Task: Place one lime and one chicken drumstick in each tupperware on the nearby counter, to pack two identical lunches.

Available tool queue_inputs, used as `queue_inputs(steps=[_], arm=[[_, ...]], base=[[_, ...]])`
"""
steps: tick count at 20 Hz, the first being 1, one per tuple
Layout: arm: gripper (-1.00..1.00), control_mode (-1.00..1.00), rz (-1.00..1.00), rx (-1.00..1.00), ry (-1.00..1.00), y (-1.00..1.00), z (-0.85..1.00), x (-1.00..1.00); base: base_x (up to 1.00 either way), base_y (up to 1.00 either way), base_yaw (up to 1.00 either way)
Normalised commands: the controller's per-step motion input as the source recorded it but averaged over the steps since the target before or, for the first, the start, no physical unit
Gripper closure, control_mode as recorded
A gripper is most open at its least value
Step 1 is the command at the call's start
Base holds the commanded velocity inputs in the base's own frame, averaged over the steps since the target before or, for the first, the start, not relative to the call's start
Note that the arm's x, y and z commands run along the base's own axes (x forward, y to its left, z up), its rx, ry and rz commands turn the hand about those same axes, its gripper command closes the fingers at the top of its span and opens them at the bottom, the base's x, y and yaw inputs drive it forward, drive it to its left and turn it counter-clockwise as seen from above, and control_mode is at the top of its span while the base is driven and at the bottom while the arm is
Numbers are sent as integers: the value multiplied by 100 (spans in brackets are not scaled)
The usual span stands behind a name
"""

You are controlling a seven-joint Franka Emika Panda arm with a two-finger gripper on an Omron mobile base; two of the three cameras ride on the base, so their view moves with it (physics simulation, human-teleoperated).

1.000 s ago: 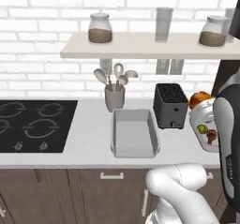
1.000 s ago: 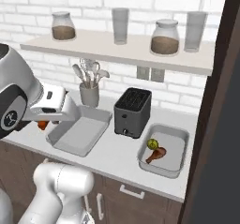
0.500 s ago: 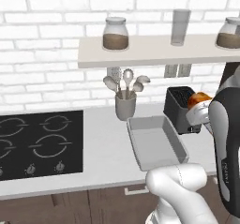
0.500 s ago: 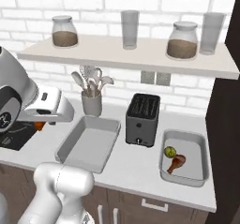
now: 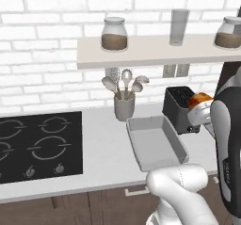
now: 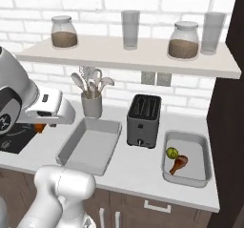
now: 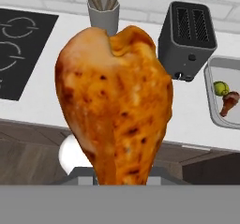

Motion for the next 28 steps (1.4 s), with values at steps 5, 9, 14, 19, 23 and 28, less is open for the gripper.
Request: queue_inputs(steps=[5,9,14,19,23,28], arm=[[100,100,0,0,0,0,0,0],[100,-100,0,0,16,3,-81,27],[100,-100,0,0,27,2,-100,48],[100,-100,0,0,20,0,-100,51],[100,-100,0,0,0,0,-100,79],[100,-100,0,0,0,1,-88,90]], base=[[0,0,0],[0,0,0],[0,0,0],[0,0,0],[0,0,0],[0,0,0]])
